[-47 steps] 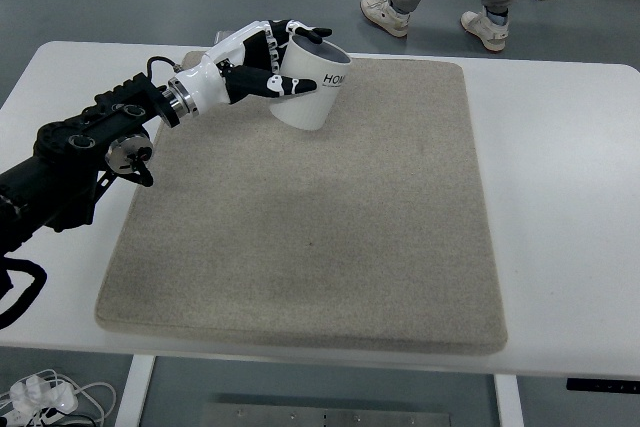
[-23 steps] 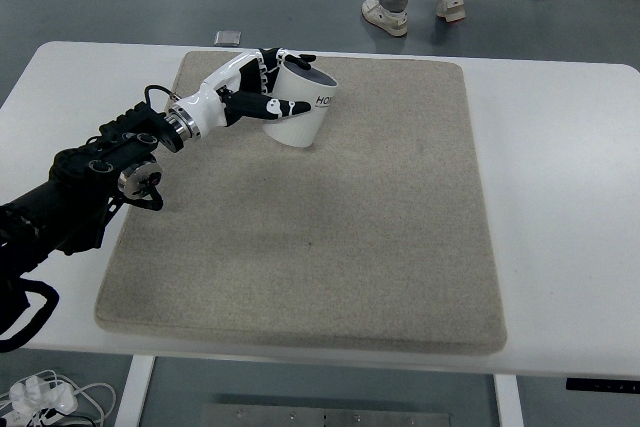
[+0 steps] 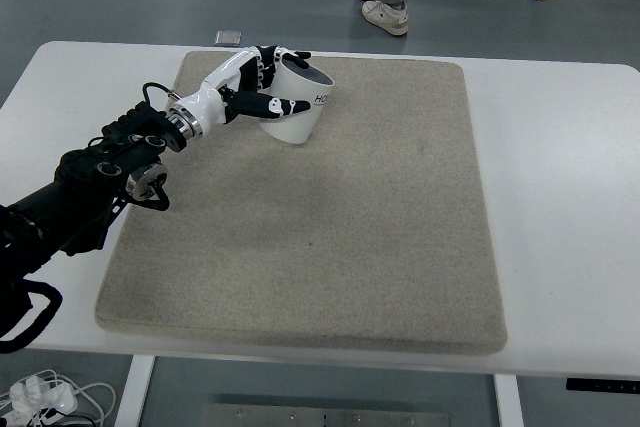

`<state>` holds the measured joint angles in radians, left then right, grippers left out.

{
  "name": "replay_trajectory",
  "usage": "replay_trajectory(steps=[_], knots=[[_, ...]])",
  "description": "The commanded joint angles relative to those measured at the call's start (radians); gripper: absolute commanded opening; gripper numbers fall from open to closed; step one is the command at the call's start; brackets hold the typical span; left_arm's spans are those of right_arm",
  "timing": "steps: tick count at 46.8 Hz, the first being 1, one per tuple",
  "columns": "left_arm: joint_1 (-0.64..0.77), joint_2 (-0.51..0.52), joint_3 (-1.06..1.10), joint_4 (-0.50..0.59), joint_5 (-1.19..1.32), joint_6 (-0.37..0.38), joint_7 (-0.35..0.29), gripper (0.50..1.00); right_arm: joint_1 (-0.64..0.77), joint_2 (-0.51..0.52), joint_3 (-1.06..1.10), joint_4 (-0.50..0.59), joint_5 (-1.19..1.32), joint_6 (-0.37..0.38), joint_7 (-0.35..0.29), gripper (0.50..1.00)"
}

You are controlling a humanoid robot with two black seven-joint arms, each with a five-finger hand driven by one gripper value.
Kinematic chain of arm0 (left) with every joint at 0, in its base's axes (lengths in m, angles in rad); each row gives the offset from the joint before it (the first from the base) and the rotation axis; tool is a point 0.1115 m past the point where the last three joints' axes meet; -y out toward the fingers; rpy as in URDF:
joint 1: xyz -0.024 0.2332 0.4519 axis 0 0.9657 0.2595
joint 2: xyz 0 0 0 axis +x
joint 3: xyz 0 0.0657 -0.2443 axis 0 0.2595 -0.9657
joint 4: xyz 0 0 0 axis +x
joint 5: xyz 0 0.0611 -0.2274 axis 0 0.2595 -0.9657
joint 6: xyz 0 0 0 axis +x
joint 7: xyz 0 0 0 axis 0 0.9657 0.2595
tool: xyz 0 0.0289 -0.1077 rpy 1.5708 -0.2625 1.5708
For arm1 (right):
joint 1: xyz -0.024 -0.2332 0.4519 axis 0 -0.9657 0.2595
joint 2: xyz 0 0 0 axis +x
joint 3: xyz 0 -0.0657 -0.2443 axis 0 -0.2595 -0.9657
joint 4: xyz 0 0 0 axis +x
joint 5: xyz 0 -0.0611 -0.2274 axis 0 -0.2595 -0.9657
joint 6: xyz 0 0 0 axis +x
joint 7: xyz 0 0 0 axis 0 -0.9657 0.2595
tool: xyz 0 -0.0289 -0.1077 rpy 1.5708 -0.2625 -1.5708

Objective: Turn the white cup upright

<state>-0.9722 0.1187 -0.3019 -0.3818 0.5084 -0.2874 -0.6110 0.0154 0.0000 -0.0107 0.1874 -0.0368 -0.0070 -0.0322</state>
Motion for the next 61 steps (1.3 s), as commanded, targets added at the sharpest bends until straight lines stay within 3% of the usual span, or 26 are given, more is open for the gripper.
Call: replay_trajectory(steps=[1,5,8,16,45,61], knots=[[0.006,-0.002,0.000,0.000,0.004,0.004,0.000,0.681,0.000,0.000,0.000,0.000,0.000,0.001,0.000,0.952],[0.007,-0.002,-0.002,0.001,0.004,0.004,0.000,0.760,0.000,0.000,0.000,0.000,0.000,-0.001,0.000,0.952],[0.007,-0.001,-0.003,0.001,0.004,0.004,0.000,0.923,0.000,0.000,0.000,0.000,0.000,-0.001,0.000,0.952],[0.020,-0.002,-0.006,0.001,0.004,0.004,0.000,0.990,0.000,0.000,0.000,0.000,0.000,0.001,0.000,0.952],[0.017,0.019,-0.042,-0.077,0.002,-0.001,0.000,0.994,0.000,0.000,0.000,0.000,0.000,-0.001,0.000,0.952],[-0.057,0.076,-0.114,-0.126,-0.010,0.007,0.000,0.994,0.000,0.000,0.000,0.000,0.000,-0.001,0.000,0.952]])
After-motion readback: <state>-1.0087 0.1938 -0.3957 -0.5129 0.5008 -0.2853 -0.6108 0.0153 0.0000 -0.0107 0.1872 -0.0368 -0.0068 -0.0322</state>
